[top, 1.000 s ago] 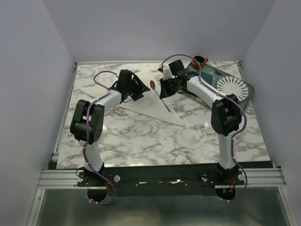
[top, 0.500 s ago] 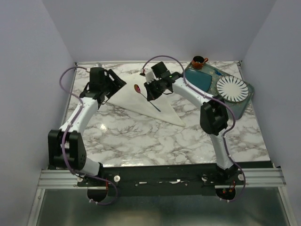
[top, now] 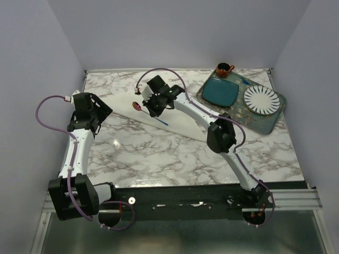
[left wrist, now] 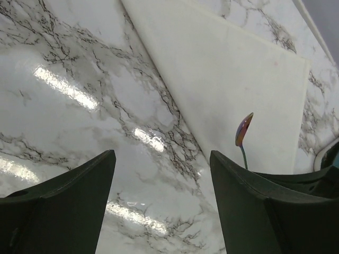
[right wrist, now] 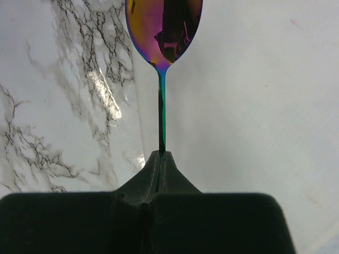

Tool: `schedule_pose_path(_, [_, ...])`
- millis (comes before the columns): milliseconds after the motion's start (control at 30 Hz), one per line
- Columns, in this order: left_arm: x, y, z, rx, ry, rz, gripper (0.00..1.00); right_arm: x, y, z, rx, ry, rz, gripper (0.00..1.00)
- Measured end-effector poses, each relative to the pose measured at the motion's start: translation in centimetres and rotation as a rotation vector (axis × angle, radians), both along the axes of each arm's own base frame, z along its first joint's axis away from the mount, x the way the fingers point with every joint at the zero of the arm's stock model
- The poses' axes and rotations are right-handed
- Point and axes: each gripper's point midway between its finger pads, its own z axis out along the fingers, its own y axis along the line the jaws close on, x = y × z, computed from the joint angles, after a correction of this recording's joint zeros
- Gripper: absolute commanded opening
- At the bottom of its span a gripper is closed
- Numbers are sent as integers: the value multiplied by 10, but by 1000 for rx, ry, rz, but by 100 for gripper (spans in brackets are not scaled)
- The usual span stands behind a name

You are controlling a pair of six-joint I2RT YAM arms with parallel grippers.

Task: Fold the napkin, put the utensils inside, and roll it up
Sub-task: Place the utensil onto the napkin

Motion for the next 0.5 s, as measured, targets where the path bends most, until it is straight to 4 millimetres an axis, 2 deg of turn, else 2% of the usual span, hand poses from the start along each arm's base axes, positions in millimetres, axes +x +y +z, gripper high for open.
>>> schedule_pose_path(133, [-1, -1, 0, -3, 3, -5, 81, 0, 7, -12, -25, -24, 25, 1])
schedule_pose_path(300, [0, -6, 0, -26, -1, -24, 80, 3, 4, -28, -63, -34, 36, 1])
schedule_pose_path(500, [-2, -14, -6, -57, 5, -49, 80, 9, 2, -34, -79, -66, 62, 1])
